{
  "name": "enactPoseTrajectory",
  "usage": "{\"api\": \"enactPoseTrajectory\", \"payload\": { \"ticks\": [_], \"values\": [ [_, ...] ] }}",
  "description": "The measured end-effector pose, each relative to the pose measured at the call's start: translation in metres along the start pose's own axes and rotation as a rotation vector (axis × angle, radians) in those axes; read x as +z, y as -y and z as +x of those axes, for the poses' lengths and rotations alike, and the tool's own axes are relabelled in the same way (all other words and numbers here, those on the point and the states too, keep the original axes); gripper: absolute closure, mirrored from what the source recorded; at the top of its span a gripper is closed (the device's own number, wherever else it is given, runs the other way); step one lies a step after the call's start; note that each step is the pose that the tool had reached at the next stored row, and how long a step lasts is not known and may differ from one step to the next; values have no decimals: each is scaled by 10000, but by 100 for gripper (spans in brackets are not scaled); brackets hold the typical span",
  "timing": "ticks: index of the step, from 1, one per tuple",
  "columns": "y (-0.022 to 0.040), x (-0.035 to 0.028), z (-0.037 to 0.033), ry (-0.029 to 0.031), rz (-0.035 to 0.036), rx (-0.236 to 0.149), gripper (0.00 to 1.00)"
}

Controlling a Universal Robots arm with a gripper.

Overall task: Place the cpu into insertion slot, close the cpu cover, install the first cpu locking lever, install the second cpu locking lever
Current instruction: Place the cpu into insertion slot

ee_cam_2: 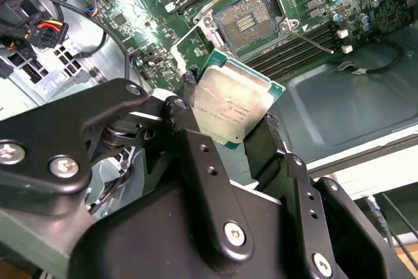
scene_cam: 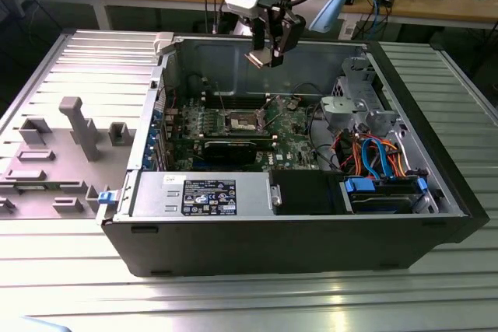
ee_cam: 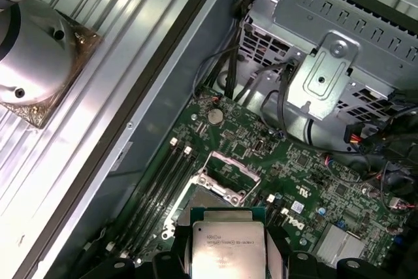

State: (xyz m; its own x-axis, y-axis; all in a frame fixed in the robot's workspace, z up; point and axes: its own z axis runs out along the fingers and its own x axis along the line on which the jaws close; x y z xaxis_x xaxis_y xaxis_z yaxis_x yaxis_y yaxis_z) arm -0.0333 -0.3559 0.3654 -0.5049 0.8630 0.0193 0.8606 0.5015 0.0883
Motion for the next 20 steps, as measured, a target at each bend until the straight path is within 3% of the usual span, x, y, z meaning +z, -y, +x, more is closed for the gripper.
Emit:
{"api": "enactPoseTrajectory", "payload": {
  "ticks": [8, 20],
  "values": [
    [0, 0, 0, 38, -8, 429, 45],
    [0, 0, 0, 43, -10, 486, 45]
  ]
}}
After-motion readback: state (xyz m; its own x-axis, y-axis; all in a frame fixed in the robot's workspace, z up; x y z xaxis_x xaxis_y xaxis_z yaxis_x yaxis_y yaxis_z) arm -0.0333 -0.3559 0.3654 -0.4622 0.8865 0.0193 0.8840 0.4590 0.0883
